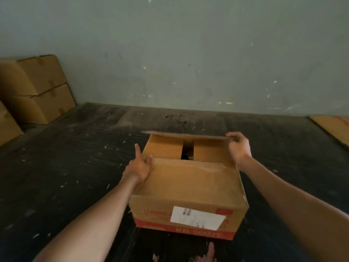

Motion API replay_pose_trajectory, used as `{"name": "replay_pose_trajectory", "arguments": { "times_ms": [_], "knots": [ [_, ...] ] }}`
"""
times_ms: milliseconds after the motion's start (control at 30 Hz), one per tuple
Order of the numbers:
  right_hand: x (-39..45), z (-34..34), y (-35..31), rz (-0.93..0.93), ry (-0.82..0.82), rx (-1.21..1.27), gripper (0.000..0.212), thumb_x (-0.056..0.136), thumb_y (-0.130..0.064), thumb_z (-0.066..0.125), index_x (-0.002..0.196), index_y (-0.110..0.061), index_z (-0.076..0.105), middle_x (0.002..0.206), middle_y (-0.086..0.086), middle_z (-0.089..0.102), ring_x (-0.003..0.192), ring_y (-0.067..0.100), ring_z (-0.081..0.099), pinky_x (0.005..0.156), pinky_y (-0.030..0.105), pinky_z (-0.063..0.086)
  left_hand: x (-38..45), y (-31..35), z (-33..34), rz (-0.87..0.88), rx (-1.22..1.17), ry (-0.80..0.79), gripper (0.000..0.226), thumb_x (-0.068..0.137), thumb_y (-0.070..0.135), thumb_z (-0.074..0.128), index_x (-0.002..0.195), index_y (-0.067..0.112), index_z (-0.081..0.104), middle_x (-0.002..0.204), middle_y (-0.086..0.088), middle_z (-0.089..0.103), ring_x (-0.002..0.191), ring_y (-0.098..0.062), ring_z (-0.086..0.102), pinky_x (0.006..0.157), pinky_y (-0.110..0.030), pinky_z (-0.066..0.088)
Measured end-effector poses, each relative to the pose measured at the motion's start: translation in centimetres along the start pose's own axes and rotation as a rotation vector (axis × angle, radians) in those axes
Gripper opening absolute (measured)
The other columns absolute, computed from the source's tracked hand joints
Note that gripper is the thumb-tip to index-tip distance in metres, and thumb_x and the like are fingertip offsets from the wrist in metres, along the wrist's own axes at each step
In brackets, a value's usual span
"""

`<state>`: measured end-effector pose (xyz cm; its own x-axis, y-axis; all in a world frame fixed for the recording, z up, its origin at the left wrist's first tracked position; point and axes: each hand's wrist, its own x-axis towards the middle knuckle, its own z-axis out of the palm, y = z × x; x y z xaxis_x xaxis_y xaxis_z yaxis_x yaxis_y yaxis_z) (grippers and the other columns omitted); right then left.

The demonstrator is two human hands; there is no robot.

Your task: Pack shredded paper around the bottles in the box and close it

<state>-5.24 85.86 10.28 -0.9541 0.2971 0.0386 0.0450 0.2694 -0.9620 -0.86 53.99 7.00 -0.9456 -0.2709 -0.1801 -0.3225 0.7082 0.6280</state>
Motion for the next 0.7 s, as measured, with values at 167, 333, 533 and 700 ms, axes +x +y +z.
{"name": "replay_pose_trajectory", "arguments": {
  "times_ms": [167,333,533,700],
  "knots": [
    [-4.0,-0.4,2.2,-0.034,-0.271,-0.375,0.044,0.100,-0.025,0.054,0.143,-0.029,0.046,0.155,0.005,0.034,0.137,0.028,0.040,0.109,0.046,0.041,-0.6,-0.3,-0.6,0.130,-0.050,-0.026,0.064,0.106,0.043,0.027,0.153,0.041,-0.016,0.151,-0.012,0.044,0.083,-0.013,0.058,0.071,-0.027,0.045],
    [-6.5,1.0,2.9,-0.052,-0.385,-0.896,0.067,0.100,-0.058,0.029,0.158,-0.029,0.010,0.166,0.004,-0.010,0.150,0.037,-0.014,0.119,0.058,0.007,-0.5,-0.8,-0.5,0.058,0.109,-0.111,0.058,0.100,0.062,0.015,0.154,0.048,0.002,0.159,-0.004,0.033,0.141,-0.035,0.035,0.112,-0.056,0.027],
    [-7.0,1.7,2.8,-0.047,-0.342,-1.059,0.070,0.098,-0.064,0.020,0.158,-0.031,0.004,0.166,0.007,-0.010,0.151,0.037,-0.011,0.119,0.060,0.007,-0.4,-0.3,-0.2,0.050,0.378,-0.071,0.070,0.094,0.069,0.021,0.155,0.041,0.000,0.162,-0.010,0.023,0.146,-0.042,0.024,0.112,-0.058,0.025],
    [-7.6,2.8,1.0,-0.062,-0.288,-1.077,0.060,0.098,-0.054,0.032,0.151,-0.025,0.028,0.163,0.013,0.017,0.151,0.039,0.003,0.116,0.068,0.005,-1.9,1.5,0.7,0.295,0.641,0.117,0.053,0.102,0.046,0.025,0.150,0.025,0.035,0.165,-0.011,0.011,0.150,-0.041,0.001,0.119,-0.062,0.004]
  ]
}}
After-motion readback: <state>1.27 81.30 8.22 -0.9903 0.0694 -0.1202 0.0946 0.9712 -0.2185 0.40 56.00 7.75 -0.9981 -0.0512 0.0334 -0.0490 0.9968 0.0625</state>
